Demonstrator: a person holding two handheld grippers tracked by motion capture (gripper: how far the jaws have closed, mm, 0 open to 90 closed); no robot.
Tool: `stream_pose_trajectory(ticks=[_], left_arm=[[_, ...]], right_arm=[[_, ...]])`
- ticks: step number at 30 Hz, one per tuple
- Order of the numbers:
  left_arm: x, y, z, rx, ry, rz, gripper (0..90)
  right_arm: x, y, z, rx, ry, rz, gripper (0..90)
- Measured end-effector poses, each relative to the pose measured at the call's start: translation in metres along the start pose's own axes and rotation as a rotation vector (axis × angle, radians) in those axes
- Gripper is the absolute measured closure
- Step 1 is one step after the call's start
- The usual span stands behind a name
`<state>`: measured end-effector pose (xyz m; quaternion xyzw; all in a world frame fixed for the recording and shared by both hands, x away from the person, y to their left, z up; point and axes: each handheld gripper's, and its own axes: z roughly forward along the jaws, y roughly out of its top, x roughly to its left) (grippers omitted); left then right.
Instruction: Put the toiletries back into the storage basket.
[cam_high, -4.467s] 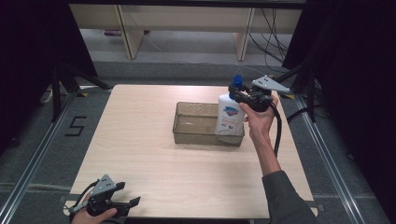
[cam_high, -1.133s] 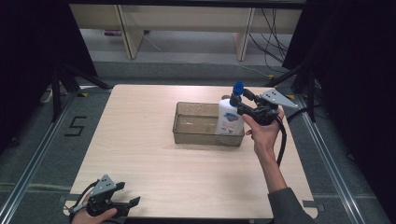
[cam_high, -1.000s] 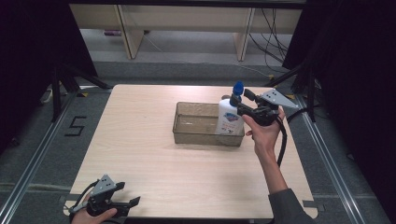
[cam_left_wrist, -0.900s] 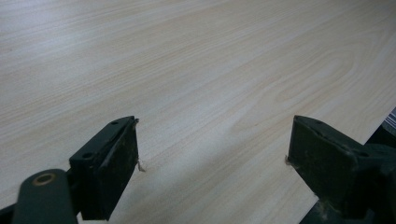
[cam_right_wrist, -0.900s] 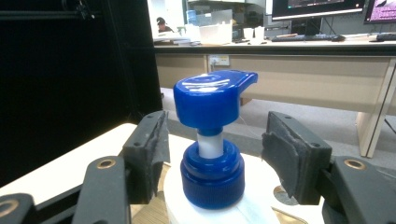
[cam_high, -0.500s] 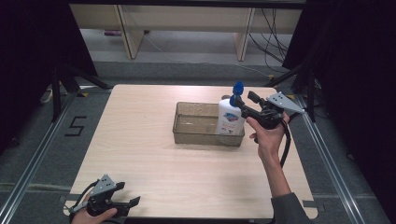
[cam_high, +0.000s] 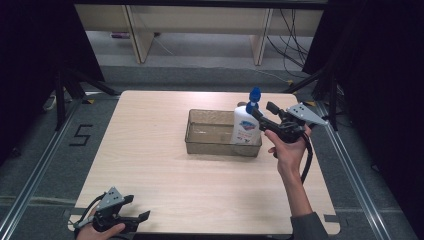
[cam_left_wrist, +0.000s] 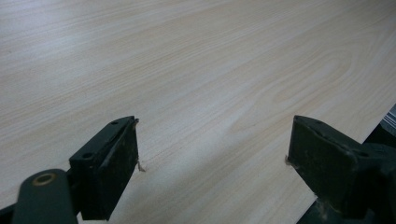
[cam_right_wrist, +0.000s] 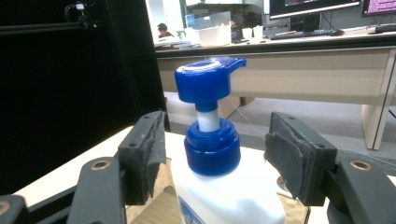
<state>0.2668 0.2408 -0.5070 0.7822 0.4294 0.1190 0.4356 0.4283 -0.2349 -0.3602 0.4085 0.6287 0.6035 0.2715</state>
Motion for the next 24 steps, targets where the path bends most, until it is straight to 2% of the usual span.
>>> stream_pose_trajectory(ticks=[10, 11, 13, 14, 15, 17, 19, 21, 23, 24], left_arm=[[0.0005, 0.0000, -0.0001, 0.004, -0.007, 0.012, 15.5], [0.0005, 0.0001, -0.0001, 0.004, -0.007, 0.013, 15.5], [0.0026, 0.0005, -0.0022, 0.032, -0.007, 0.046, 15.5], [0.0026, 0.0004, -0.0022, 0.032, -0.007, 0.046, 15.5], [0.0026, 0.0004, -0.0023, 0.032, -0.007, 0.045, 15.5], [0.0012, 0.0001, -0.0007, 0.011, -0.006, 0.020, 15.5], [0.0028, 0.0004, -0.0023, 0.034, -0.005, 0.047, 15.5], [0.0027, 0.0004, -0.0023, 0.034, -0.008, 0.046, 15.5], [0.0008, -0.0001, -0.0001, 0.005, -0.009, 0.017, 15.5], [0.0029, 0.0004, -0.0023, 0.035, -0.008, 0.047, 15.5]], right_arm=[[0.0002, -0.0017, -0.0021, -0.005, 0.004, -0.008, 37.6], [0.0006, -0.0018, -0.0027, 0.005, -0.007, -0.011, 37.6], [0.0011, -0.0020, -0.0035, 0.009, -0.001, -0.003, 37.5], [0.0024, -0.0024, -0.0041, 0.013, -0.005, 0.012, 37.5], [0.0011, -0.0025, -0.0038, 0.008, 0.000, -0.010, 37.5], [0.0012, -0.0028, -0.0036, 0.003, 0.002, -0.009, 37.5], [0.0011, -0.0036, -0.0035, 0.005, -0.001, -0.006, 37.5], [0.0013, -0.0037, -0.0041, 0.006, 0.003, -0.004, 37.5], [0.0012, -0.0040, -0.0045, 0.009, -0.005, -0.005, 37.5], [0.0014, -0.0041, -0.0052, 0.015, -0.014, -0.002, 37.5]])
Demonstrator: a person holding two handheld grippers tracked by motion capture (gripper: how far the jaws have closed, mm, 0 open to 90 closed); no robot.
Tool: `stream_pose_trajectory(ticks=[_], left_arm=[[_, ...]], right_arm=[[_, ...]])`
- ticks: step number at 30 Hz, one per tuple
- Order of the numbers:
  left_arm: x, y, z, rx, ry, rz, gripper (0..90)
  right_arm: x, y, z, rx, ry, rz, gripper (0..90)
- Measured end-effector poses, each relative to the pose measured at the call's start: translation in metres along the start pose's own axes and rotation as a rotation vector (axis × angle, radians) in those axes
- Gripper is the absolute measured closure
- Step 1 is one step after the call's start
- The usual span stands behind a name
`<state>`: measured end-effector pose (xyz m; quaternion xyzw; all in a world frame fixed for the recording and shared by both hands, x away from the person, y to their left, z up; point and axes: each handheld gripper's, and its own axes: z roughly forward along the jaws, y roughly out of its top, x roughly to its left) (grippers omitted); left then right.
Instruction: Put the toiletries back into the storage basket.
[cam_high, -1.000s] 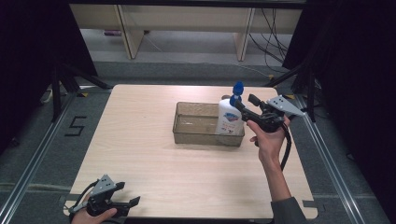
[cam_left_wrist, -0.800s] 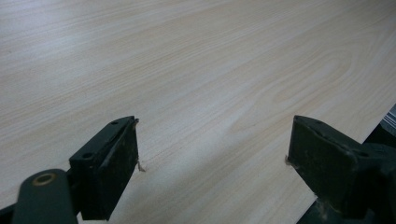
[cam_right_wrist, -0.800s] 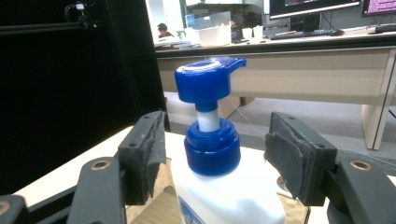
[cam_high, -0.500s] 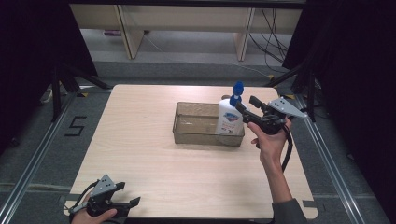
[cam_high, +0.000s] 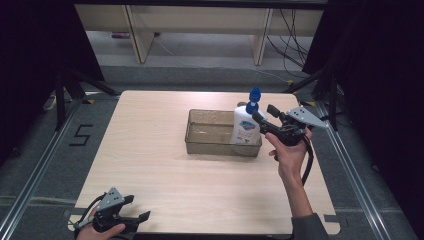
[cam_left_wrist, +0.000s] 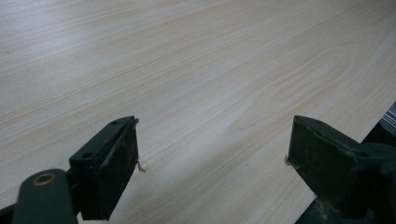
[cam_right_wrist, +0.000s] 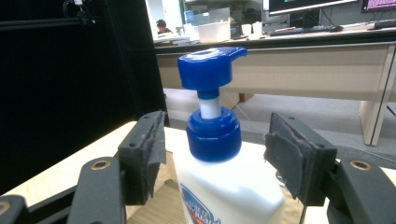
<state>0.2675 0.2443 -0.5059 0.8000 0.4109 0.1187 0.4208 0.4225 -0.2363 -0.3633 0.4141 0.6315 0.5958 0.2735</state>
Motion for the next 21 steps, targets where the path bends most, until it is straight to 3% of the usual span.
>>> stream_pose_trajectory(ticks=[3, 5, 7, 9, 10, 11, 13, 16, 17, 18, 21], left_arm=[[-0.0016, -0.0002, 0.0020, -0.025, -0.001, -0.026, 15.5], [-0.0001, 0.0000, 0.0003, 0.001, -0.001, -0.001, 15.6], [-0.0001, -0.0001, 0.0004, 0.001, 0.000, -0.002, 15.5], [-0.0016, -0.0002, 0.0022, -0.024, 0.000, -0.027, 15.5], [-0.0003, -0.0001, 0.0009, -0.006, 0.000, -0.006, 15.5], [0.0000, -0.0001, 0.0004, 0.000, -0.001, -0.001, 15.5], [-0.0015, -0.0002, 0.0020, -0.024, -0.001, -0.026, 15.5], [0.0001, -0.0001, 0.0003, -0.001, -0.002, -0.001, 15.5], [0.0001, 0.0000, 0.0003, 0.000, -0.002, -0.001, 15.5], [-0.0015, -0.0002, 0.0020, -0.025, -0.002, -0.026, 15.5], [-0.0001, 0.0001, 0.0000, 0.000, 0.000, 0.000, 15.5]], right_arm=[[0.0000, 0.0003, -0.0021, -0.003, 0.011, -0.003, 37.5], [0.0001, -0.0001, -0.0028, -0.001, 0.012, 0.011, 37.5], [-0.0004, -0.0006, -0.0035, -0.003, 0.010, 0.005, 37.4], [-0.0004, -0.0009, -0.0044, 0.011, 0.008, 0.006, 37.4], [0.0007, -0.0014, -0.0048, 0.012, 0.005, 0.022, 37.2], [-0.0004, -0.0019, -0.0045, 0.002, 0.009, 0.006, 37.2], [-0.0004, -0.0026, -0.0044, 0.003, 0.012, 0.006, 37.2], [0.0009, -0.0027, -0.0057, 0.011, 0.003, 0.005, 37.2], [0.0024, -0.0030, -0.0061, 0.013, 0.007, 0.027, 37.1], [0.0018, -0.0028, -0.0066, 0.018, 0.005, 0.017, 37.1], [0.0028, -0.0034, -0.0071, 0.011, 0.026, 0.036, 37.1]])
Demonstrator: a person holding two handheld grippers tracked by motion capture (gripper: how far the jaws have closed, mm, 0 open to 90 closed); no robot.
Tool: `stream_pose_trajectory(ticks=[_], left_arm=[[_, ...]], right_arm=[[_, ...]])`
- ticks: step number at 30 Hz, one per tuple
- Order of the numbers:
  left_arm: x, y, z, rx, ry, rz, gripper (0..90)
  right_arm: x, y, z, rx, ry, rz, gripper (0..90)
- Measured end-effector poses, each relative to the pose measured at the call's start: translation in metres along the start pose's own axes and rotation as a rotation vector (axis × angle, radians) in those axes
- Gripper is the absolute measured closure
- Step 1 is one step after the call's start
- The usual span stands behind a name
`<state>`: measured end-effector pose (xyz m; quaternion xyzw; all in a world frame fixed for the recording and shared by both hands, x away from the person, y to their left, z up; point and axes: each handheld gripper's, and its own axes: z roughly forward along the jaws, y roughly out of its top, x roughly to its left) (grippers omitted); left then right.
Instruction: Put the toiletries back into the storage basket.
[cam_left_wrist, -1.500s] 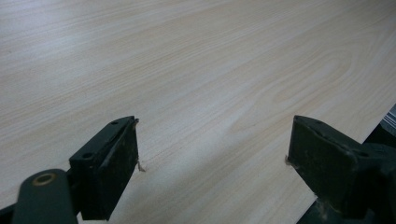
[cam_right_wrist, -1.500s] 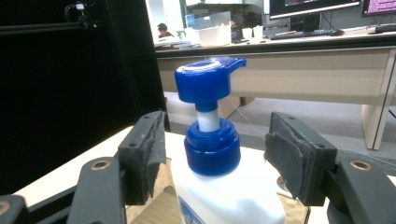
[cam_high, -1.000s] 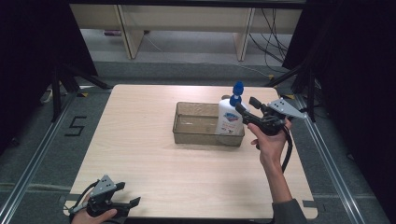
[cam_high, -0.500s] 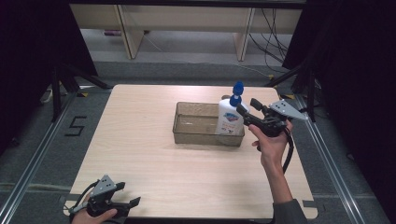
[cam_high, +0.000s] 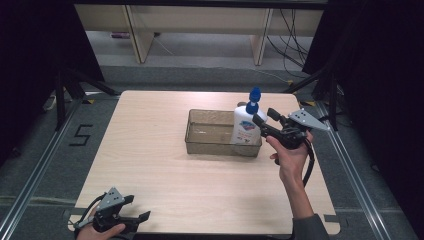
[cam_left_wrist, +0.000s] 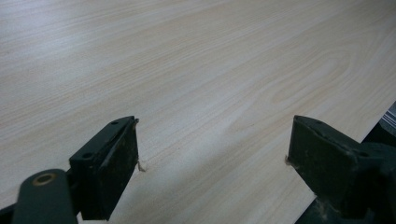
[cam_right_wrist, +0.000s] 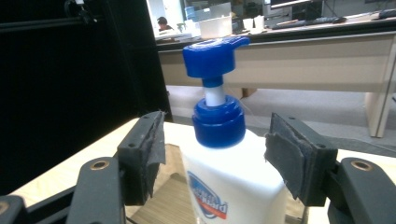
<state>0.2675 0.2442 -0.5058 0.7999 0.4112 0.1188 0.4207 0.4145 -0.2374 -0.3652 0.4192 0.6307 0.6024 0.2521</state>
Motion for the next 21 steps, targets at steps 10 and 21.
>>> stream_pose_trajectory(ticks=[10, 21], left_arm=[[0.0001, 0.0002, -0.0004, -0.001, 0.000, 0.000, 15.5], [0.0000, 0.0002, -0.0004, -0.002, 0.002, 0.001, 15.5]], right_arm=[[0.0018, -0.0026, -0.0020, 0.008, 0.003, -0.011, 36.6], [0.0048, -0.0032, -0.0034, 0.022, 0.002, -0.010, 36.1]])
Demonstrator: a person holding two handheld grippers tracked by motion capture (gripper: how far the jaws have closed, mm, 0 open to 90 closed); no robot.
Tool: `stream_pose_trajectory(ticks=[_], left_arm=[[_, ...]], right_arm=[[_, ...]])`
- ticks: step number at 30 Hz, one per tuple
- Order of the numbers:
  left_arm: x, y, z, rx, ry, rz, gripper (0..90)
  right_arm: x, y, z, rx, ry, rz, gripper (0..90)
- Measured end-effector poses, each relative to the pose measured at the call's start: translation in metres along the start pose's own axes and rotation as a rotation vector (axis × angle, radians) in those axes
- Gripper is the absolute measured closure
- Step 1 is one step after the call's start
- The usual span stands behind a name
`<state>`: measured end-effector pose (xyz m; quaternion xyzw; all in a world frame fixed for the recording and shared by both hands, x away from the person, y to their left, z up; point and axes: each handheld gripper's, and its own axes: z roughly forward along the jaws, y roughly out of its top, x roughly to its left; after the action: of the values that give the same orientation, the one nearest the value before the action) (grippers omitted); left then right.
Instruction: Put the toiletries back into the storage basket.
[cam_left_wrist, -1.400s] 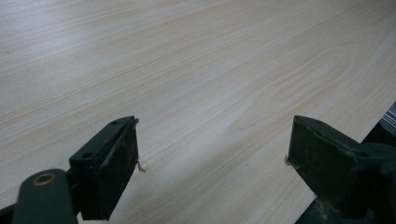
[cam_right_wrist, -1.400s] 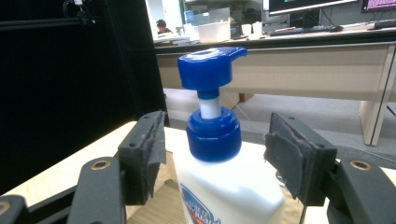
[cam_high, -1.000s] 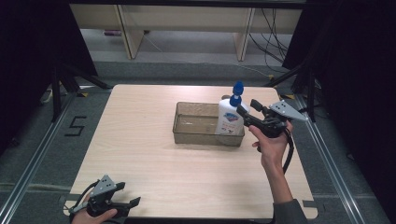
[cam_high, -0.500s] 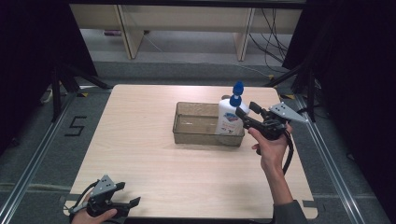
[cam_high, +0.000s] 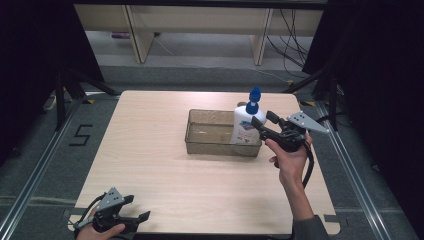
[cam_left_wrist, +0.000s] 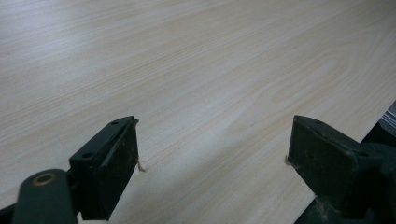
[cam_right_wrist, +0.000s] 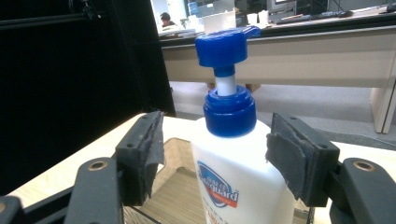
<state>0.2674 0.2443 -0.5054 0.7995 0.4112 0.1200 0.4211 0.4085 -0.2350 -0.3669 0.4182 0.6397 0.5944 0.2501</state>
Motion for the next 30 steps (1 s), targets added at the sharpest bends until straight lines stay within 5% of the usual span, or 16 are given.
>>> stream_pose_trajectory(ticks=[2, 3, 9, 12, 13, 15, 17, 19, 25, 27, 28, 30], left_arm=[[-0.002, 0.000, 0.002, -0.028, -0.001, -0.032, 15.5], [0.000, 0.000, 0.000, 0.000, 0.000, 0.000, 15.5], [0.000, 0.001, -0.001, 0.008, -0.002, 0.001, 15.5], [-0.002, 0.000, 0.002, -0.030, -0.004, -0.030, 15.5], [0.000, 0.000, 0.000, -0.002, -0.001, 0.001, 15.5], [0.000, 0.000, 0.000, -0.002, -0.002, 0.001, 15.5], [-0.002, 0.000, 0.002, -0.030, -0.004, -0.030, 15.5], [0.000, 0.000, -0.001, 0.002, -0.002, 0.001, 15.5], [0.000, 0.000, -0.001, 0.005, -0.002, 0.001, 15.5], [-0.002, 0.000, 0.002, -0.031, -0.004, -0.032, 15.5], [0.000, 0.000, 0.000, 0.000, -0.002, 0.002, 15.5], [0.000, 0.000, 0.000, 0.004, -0.002, 0.000, 15.5]], right_arm=[[0.000, 0.000, 0.000, 0.000, 0.004, -0.003, 36.1], [0.000, 0.000, 0.000, -0.001, 0.002, -0.006, 36.0], [0.001, -0.001, -0.001, 0.004, 0.015, 0.003, 36.1], [0.002, -0.001, -0.001, 0.004, 0.017, 0.006, 36.1], [0.002, -0.001, -0.001, 0.002, 0.014, -0.003, 36.1], [0.003, -0.001, -0.001, 0.006, 0.017, -0.001, 36.1], [0.005, -0.002, -0.001, 0.009, 0.017, 0.002, 36.1], [0.005, -0.002, 0.000, -0.001, 0.025, 0.005, 36.1], [0.008, -0.003, 0.000, 0.007, 0.031, -0.005, 36.1], [0.010, -0.003, 0.000, 0.020, 0.036, 0.001, 36.0], [0.011, -0.003, 0.000, 0.019, 0.042, 0.004, 36.0], [0.012, -0.004, 0.000, 0.018, 0.045, 0.001, 36.0]])
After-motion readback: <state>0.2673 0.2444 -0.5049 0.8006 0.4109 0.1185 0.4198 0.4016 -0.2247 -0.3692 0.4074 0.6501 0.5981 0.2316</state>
